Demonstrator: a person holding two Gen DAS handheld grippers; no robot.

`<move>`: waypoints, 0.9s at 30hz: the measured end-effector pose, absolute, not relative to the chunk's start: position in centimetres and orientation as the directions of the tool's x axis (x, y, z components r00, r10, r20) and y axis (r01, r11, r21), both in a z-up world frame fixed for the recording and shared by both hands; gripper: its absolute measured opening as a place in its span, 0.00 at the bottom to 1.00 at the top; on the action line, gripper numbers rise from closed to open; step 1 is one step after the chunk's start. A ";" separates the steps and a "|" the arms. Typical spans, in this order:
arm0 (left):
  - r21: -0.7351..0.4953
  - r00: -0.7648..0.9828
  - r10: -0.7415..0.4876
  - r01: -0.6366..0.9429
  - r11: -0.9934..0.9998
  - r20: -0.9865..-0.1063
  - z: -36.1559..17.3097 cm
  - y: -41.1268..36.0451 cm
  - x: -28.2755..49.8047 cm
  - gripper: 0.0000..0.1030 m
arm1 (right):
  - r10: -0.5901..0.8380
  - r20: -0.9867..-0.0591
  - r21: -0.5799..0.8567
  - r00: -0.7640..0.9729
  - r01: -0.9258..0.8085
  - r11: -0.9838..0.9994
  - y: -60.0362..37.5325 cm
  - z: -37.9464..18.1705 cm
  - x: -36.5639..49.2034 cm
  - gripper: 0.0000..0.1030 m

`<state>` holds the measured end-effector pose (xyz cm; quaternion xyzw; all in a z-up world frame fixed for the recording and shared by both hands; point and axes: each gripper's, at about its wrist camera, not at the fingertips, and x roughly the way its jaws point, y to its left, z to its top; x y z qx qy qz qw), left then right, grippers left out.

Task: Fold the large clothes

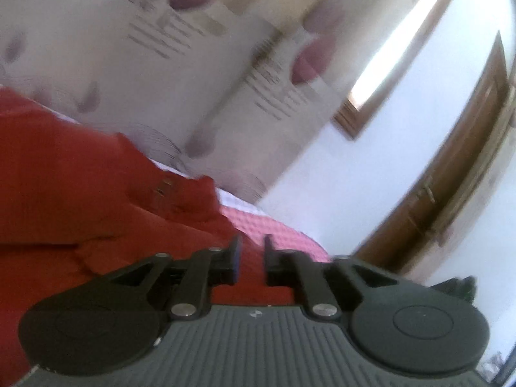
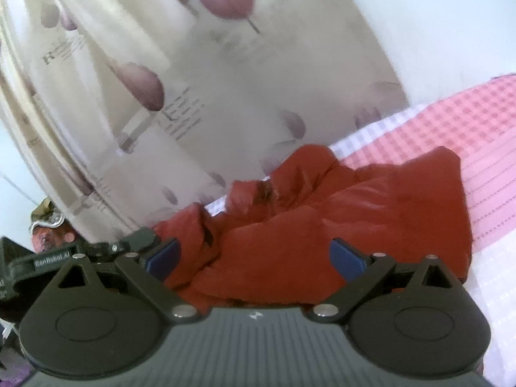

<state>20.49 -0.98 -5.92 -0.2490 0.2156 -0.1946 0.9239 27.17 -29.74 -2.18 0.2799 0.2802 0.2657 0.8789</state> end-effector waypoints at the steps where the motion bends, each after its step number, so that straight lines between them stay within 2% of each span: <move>1: -0.535 0.854 -0.422 0.213 0.817 -0.304 -5.9 0.0 20.0 0.50 | 0.640 -0.337 0.626 0.690 -0.344 0.700 -29.0 -1.7 27.3 0.97; 2: -0.530 0.873 -0.378 0.173 0.830 -0.307 -5.9 1.1 19.4 0.65 | 0.660 -0.329 0.614 0.675 -0.378 0.692 -28.3 -1.2 27.6 0.97; 3: -0.529 0.886 -0.343 0.138 0.837 -0.311 -6.2 2.0 18.9 0.68 | 0.684 -0.318 0.606 0.657 -0.414 0.679 -27.4 -0.7 27.9 0.97; 7: -0.535 0.892 -0.294 0.072 0.842 -0.343 -7.6 5.2 16.7 0.69 | 0.768 -0.305 0.579 0.562 -0.531 0.619 -22.1 0.6 31.4 0.97; 9: -0.522 0.890 -0.281 0.058 0.851 -0.359 -7.9 6.0 16.2 0.71 | 0.767 -0.342 0.547 0.544 -0.548 0.633 -19.1 0.3 34.0 0.97; 12: -0.516 0.888 -0.280 0.058 0.854 -0.364 -8.8 6.5 15.0 0.82 | 0.742 -0.429 0.498 0.515 -0.551 0.670 -14.2 -0.8 37.9 0.97; 15: -0.471 0.885 -0.269 0.066 0.880 -0.380 -8.9 6.6 14.3 0.83 | 0.702 -0.500 0.419 0.507 -0.568 0.708 -10.2 -2.3 40.6 0.97; 16: -0.454 0.883 -0.264 0.067 0.889 -0.387 -9.0 6.5 14.3 0.84 | 0.705 -0.513 0.403 0.491 -0.587 0.702 -8.8 -3.0 41.4 0.93; 17: -0.439 0.882 -0.260 0.068 0.896 -0.394 -9.1 6.5 14.2 0.84 | 0.711 -0.526 0.396 0.468 -0.605 0.691 -7.8 -3.6 41.7 0.82; 18: -0.424 0.881 -0.253 0.067 0.903 -0.399 -9.0 6.5 14.3 0.84 | 0.709 -0.542 0.386 0.451 -0.616 0.687 -7.0 -4.0 41.8 0.30; 19: -0.409 0.883 -0.242 0.063 0.910 -0.402 -8.8 6.6 14.3 0.84 | 0.694 -0.576 0.364 0.432 -0.624 0.691 -5.9 -4.3 41.8 0.11; 21: -0.394 0.891 -0.225 0.057 0.917 -0.394 -8.3 6.8 14.3 0.86 | 0.679 -0.578 0.297 0.453 -0.658 0.692 -4.8 -3.8 40.3 0.09; 23: -0.389 0.902 -0.199 0.038 0.921 -0.383 -7.8 7.1 14.1 0.96 | 0.696 -0.503 0.272 0.511 -0.671 0.690 -6.2 -2.0 38.3 0.08; 27: -0.389 0.918 -0.181 0.032 0.921 -0.352 -6.9 7.2 14.0 0.98 | 0.686 -0.367 0.268 0.629 -0.634 0.725 -12.8 2.3 34.6 0.08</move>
